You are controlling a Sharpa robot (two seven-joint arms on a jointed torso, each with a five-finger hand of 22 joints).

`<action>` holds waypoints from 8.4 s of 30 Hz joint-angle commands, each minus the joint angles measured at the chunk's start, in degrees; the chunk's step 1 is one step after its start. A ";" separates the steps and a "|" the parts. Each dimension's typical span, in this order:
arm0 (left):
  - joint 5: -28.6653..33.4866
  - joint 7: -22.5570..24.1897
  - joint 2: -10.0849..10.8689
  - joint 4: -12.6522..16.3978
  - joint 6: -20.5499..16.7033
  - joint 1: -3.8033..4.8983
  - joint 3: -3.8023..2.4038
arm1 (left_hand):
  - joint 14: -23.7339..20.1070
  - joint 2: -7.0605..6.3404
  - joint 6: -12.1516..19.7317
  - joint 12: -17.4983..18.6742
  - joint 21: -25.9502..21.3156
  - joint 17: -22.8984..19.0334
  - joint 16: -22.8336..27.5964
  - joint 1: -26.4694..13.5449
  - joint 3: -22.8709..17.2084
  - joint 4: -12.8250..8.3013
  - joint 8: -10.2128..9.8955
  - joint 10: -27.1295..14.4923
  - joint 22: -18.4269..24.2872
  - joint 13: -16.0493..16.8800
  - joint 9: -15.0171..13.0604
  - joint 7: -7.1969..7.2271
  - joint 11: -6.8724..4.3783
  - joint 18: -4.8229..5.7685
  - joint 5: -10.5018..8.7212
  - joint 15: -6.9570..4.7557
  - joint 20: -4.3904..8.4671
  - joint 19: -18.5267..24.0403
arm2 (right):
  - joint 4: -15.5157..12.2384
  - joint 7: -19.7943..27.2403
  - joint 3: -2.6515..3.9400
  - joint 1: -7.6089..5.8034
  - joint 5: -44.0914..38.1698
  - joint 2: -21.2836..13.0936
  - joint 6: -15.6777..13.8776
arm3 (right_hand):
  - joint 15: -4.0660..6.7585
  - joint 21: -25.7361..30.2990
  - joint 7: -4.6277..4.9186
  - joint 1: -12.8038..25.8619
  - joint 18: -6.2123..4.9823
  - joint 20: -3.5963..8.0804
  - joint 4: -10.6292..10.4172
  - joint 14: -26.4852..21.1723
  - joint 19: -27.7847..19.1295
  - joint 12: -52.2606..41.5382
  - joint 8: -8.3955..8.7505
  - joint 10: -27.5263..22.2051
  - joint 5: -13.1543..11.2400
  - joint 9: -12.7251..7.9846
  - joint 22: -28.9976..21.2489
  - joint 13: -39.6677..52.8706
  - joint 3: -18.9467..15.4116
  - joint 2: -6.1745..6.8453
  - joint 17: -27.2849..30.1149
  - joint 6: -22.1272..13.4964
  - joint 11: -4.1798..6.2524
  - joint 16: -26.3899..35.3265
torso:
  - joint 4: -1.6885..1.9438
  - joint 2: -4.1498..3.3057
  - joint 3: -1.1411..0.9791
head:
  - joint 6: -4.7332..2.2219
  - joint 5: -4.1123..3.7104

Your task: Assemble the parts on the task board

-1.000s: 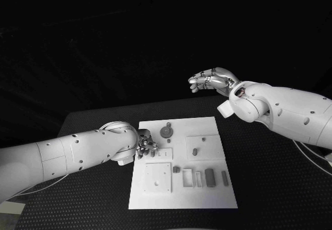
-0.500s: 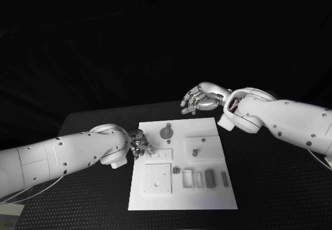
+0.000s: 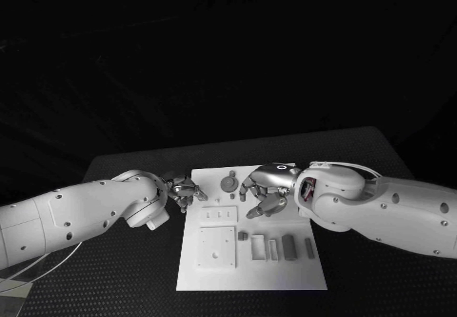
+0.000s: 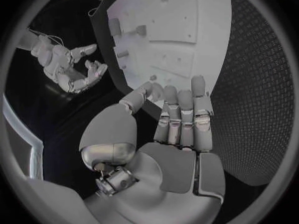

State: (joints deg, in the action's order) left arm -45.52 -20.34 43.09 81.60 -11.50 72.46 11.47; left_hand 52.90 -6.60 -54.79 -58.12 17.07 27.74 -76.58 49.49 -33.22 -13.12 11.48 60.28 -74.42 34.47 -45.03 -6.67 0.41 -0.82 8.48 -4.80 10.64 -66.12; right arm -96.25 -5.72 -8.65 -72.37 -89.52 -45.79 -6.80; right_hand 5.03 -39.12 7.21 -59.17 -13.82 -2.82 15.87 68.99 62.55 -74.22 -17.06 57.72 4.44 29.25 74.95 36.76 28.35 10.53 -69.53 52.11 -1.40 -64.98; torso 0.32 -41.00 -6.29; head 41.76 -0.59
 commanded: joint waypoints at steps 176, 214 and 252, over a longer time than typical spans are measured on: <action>20.64 14.97 -2.38 1.51 9.58 -0.95 1.81 | -5.82 2.91 4.99 7.03 -13.08 -4.23 4.92 -7.94 6.79 1.44 1.29 -4.87 -0.29 -6.86 12.30 -2.04 2.12 -0.98 -2.66 4.63 -4.85 2.66 | 4.23 -11.92 5.67 10.41 3.92 6.17 -13.33 | 2.47 -9.48 -2.65 -4.00 -1.18 1.54 0.70 -2.77 -1.75 2.14 -1.59 3.68 -0.03 3.09 0.76 9.33 12.05 -4.78 12.54 10.13 3.12 -14.54 | -0.03 -0.05 0.10 | 0.22 0.34; 20.35 15.57 -3.22 1.11 10.69 -0.96 1.82 | -5.27 12.80 -0.90 7.76 -12.69 -4.01 4.63 -12.12 7.65 -2.33 5.71 -3.83 -1.15 -7.35 11.47 -0.50 0.91 -0.75 12.50 4.28 -4.52 2.53 | 4.23 -11.58 6.60 10.42 4.90 6.90 -12.14 | 2.55 -9.53 -2.69 -3.94 -1.18 1.61 0.79 -2.85 -1.75 2.23 -1.55 3.60 -0.04 3.22 0.80 9.50 12.15 -4.93 12.73 10.03 3.17 -14.68 | -0.06 -0.03 0.10 | 0.74 0.42; 21.44 15.68 -3.15 1.06 10.95 -1.02 1.81 | -3.05 14.77 -5.19 11.60 -11.48 -2.90 2.53 -3.68 1.24 -0.29 9.32 1.05 -1.83 -8.63 7.40 1.59 -0.30 0.06 6.02 2.94 -3.25 0.75 | 4.51 -11.49 6.60 10.41 6.08 7.00 -10.36 | 2.55 -9.48 -2.62 -3.76 -1.18 1.60 0.78 -3.08 -1.91 2.41 -1.40 3.43 -0.05 3.33 0.80 9.65 12.18 -4.94 12.98 9.73 3.12 -14.73 | -0.09 -0.06 0.11 | 0.97 0.51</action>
State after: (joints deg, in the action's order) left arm -25.02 -5.84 40.04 82.38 -1.62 71.40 13.38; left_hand 49.46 7.62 -59.41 -46.77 5.28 24.81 -73.78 44.88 -31.72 -13.36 20.48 60.54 -74.91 25.75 -37.24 -5.35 0.59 -0.87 14.80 -1.76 7.26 -65.04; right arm -91.81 -17.38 -2.00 -62.04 -83.55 -38.84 -18.43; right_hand 7.23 -48.35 3.20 -63.17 -14.62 -1.22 16.69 66.14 60.48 -72.16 -18.14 61.00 4.13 31.52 74.91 46.36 40.33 6.17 -56.59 59.59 1.62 -79.38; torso 0.24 -41.04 -6.16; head 42.73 -0.05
